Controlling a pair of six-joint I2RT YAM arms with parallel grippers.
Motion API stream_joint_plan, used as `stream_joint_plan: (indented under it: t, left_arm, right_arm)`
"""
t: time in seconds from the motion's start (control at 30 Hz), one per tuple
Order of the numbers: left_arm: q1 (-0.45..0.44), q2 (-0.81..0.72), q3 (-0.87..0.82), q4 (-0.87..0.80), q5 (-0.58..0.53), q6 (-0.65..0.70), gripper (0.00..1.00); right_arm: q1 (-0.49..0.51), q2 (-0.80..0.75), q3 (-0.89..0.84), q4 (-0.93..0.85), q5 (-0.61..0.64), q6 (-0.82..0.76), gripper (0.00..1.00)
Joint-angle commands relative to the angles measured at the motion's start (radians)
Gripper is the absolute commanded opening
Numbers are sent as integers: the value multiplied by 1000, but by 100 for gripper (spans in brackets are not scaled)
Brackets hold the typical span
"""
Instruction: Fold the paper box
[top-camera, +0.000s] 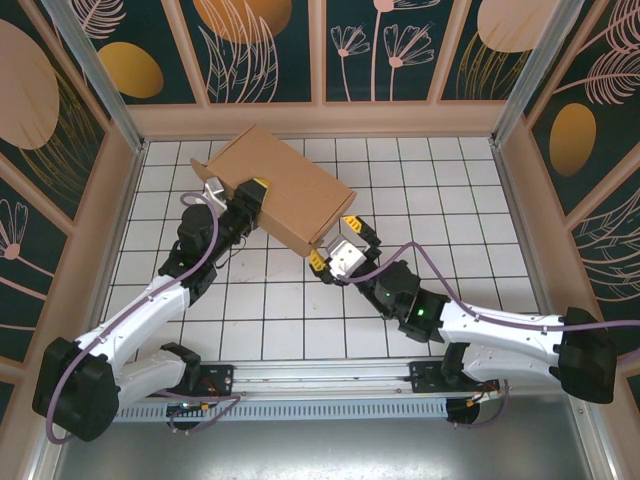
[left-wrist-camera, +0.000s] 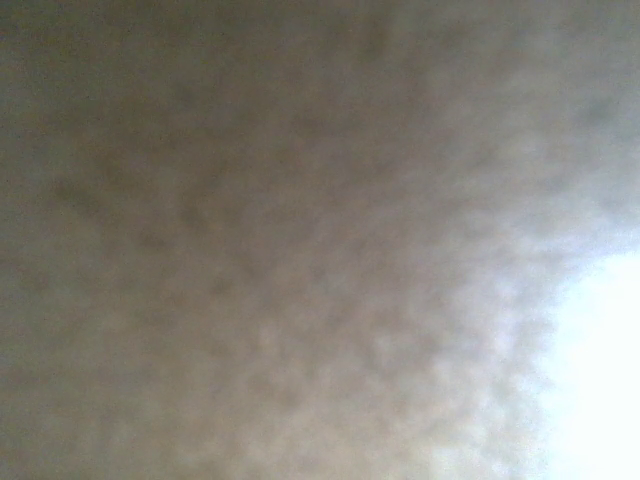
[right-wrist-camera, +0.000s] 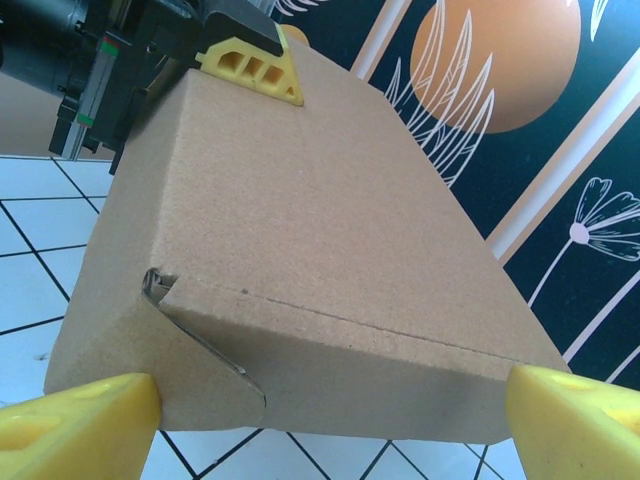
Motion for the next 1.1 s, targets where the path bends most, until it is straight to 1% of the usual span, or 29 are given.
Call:
stream_joint_plan:
  t: [0.0,0.23,0.33,0.4,0.47,0.53,0.57,0.6,0.63,0.7,0.73,0.77,0.8,0.87,0.9,0.93,0.97,1.0,1.03,1.07]
  left_arm:
    - [-53,4,4,71,134,-56,40]
    - [-64,14,-14,97,137,-69,40]
    - [-63,-37,-28,54,47,-61,38]
    - [-63,-76,-28,-5,-24,-42,37]
    - [-63,-106,-16,-60,-78,-11,37]
    - [-63,-129,-14,-90,-135,-1,37]
    - [-63,-134,-17,-90,-152,0,37]
    - [-61,-138,-19,-91,-170,3,37]
    - [-61,-139,-23,-88,-182,-2,37]
    - [-61,-134,-40,-44,-190,-17,38]
    - [-61,-128,-50,-8,-187,-28,39]
    - [-61,-122,-55,24,-183,-31,39]
    - [-61,-114,-54,42,-179,-31,40]
    - [-61,-107,-55,78,-182,-34,40]
    - [-61,-106,-58,100,-186,-35,40]
    - [-62,-107,-62,114,-193,-34,40]
    - [-62,-107,-65,121,-199,-38,40]
    - [-61,-107,-66,133,-205,-40,40]
    - [-62,-107,-68,141,-207,-39,40]
    - [-61,-106,-68,144,-206,-36,40]
  right_arm:
    - [-27,28,50,48,19,37,90]
    - [-48,22,56,25,-14,71,91]
    - [-49,-50,31,-25,-34,99,91]
    - [-74,-145,-9,-82,-111,184,88]
    - [-146,-240,-33,-168,-236,349,85]
    - [-231,-326,-42,-259,-421,501,84]
    - [-253,-346,-36,-292,-452,563,84]
    - [-269,-358,-22,-336,-453,629,84]
    - [-281,-360,-3,-381,-453,692,84]
    - [-305,-345,29,-436,-499,790,83]
    - [-314,-334,33,-429,-514,849,80]
    - [-316,-328,27,-404,-506,911,77]
    - [-319,-324,17,-363,-499,986,77]
    - [-354,-294,20,-312,-532,1150,79]
    - [-395,-259,34,-312,-570,1272,82]
    - [-441,-224,40,-285,-655,1371,85]
    - [-485,-182,33,-229,-750,1492,87]
    - [-514,-141,9,-138,-814,1610,89]
    - [-526,-110,-23,-26,-848,1702,92]
    - [-526,-79,-66,121,-864,1788,98]
